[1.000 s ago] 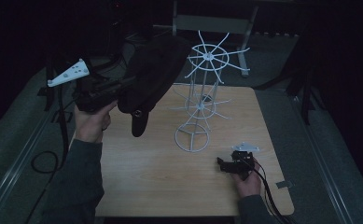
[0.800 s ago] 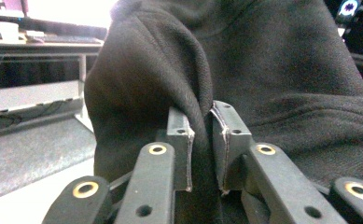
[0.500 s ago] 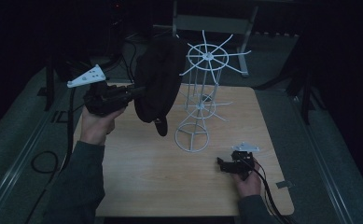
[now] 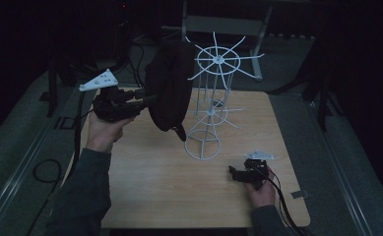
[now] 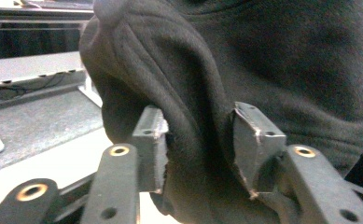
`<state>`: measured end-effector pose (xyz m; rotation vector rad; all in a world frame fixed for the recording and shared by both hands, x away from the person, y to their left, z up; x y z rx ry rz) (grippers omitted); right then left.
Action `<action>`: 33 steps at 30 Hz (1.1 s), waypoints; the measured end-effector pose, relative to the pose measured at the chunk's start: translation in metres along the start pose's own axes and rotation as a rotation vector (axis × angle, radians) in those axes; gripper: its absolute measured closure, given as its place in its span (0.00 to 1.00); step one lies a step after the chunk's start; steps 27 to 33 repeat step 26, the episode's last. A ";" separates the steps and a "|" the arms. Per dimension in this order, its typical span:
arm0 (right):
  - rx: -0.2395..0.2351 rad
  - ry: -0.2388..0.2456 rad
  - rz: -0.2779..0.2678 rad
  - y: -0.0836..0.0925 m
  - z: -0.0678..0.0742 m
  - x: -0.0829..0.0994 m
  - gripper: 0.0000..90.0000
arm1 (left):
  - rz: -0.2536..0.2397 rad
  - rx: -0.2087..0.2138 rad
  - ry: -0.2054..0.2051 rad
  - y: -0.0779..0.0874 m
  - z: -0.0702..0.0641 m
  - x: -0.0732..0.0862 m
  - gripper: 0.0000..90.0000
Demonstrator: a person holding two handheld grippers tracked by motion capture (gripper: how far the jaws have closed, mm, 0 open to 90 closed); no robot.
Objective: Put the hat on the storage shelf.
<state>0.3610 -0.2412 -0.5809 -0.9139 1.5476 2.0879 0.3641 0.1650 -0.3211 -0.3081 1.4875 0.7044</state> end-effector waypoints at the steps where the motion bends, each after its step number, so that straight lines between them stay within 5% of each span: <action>1: 0.000 0.000 0.000 0.000 0.000 0.000 0.14 | 0.001 -0.002 0.001 0.000 0.000 0.000 0.60; 12: 0.000 0.003 0.001 0.000 0.000 0.000 0.14 | -0.039 -0.032 0.005 0.010 0.001 -0.005 0.41; 26: -0.001 0.002 0.001 0.000 0.000 0.000 0.14 | -0.073 -0.056 -0.016 0.041 -0.001 -0.004 0.38; 33: -0.001 0.002 0.001 0.000 0.000 0.000 0.14 | -0.073 -0.056 -0.016 0.041 -0.001 -0.004 0.38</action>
Point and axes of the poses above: each handheld gripper's, and its own axes: y roughly backward along the jaws, x roughly out of its underside, z roughly to its left, the point moved 3 cm from there along -y, roughly forward along the jaws, and after that the axes turned 15 degrees about -y, right-handed, at the moved point
